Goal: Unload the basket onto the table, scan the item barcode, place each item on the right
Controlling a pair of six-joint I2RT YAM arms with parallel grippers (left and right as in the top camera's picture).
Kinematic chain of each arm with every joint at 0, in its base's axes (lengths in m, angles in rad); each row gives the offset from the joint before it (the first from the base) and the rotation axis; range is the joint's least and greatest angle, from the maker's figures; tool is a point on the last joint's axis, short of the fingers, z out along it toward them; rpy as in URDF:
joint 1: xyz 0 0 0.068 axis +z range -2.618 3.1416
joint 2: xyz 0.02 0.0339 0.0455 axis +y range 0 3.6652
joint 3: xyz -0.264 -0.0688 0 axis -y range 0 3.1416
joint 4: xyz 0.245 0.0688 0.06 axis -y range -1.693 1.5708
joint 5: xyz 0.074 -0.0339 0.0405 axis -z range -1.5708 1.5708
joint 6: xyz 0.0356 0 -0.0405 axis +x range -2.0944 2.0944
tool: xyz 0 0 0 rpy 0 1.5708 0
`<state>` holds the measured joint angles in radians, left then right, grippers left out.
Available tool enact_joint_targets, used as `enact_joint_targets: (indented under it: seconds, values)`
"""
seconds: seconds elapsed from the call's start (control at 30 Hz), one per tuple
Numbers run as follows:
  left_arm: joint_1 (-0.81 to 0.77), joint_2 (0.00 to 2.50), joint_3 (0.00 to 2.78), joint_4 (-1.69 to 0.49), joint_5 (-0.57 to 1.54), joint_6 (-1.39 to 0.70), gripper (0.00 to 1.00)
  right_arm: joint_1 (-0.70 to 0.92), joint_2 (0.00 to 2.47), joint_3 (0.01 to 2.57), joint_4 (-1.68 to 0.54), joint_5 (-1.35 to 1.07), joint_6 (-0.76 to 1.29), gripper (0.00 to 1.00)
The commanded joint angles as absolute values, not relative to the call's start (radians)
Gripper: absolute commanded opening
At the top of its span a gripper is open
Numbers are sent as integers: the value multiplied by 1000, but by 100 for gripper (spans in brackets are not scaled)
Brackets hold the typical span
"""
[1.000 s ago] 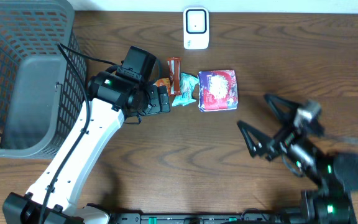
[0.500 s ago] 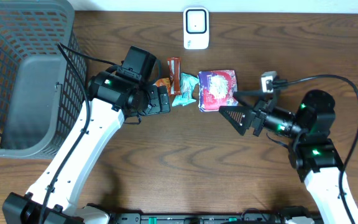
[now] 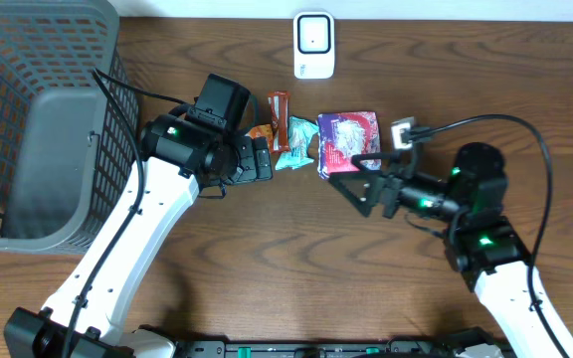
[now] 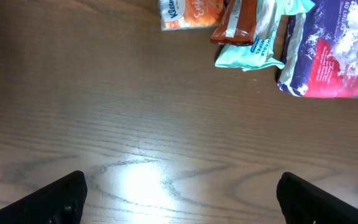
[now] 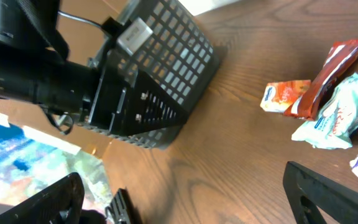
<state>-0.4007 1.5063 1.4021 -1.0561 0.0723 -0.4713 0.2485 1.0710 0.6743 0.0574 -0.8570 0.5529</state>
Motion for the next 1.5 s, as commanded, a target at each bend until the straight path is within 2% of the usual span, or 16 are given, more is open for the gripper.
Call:
enact_joint_targets:
  seconds: [0.0, 0.13, 0.3, 0.43, 0.57, 0.67, 0.83, 0.9, 0.93, 1.03, 1.13, 1.2, 1.47]
  values:
    - [-398, 1509, 1405, -1062, 66, -465, 98, 315, 1069, 704, 59, -649, 572, 95]
    - [-398, 1509, 1405, -1062, 66, -465, 98, 333, 1071, 748, 2, -494, 559, 92]
    - [-398, 1509, 1405, -1062, 66, -465, 98, 333, 1121, 895, -229, -289, 459, 88]
    - [-398, 1509, 1405, -1062, 66, -465, 98, 324, 1243, 1077, -467, -170, 363, 93]
    - [-398, 1509, 1405, -1062, 66, -465, 98, 268, 1420, 1277, -709, -162, 266, 97]
    - [-398, 1509, 1405, -1062, 66, -465, 98, 207, 1534, 1369, -808, -170, 218, 99]
    - [-398, 1509, 1405, -1062, 66, -465, 98, 94, 1631, 1383, -797, -302, 200, 99]
    - [-398, 1509, 1405, -1062, 66, -465, 98, 51, 1668, 1383, -773, -382, 200, 81]
    - [-398, 1509, 1405, -1062, 66, -465, 98, 38, 1681, 1383, -765, -387, 200, 80]
    - [-398, 1509, 1405, -1062, 66, -465, 98, 10, 1736, 1380, -751, -372, 201, 80]
    - [-398, 1509, 1405, -1062, 66, -465, 98, 16, 1793, 1378, -751, -429, 192, 88]
    - [-398, 1509, 1405, -1062, 66, -465, 98, 28, 1831, 1378, -736, -500, 134, 90]
    - [-398, 1509, 1405, -1062, 66, -465, 98, 57, 1966, 1378, -673, -564, 91, 84]
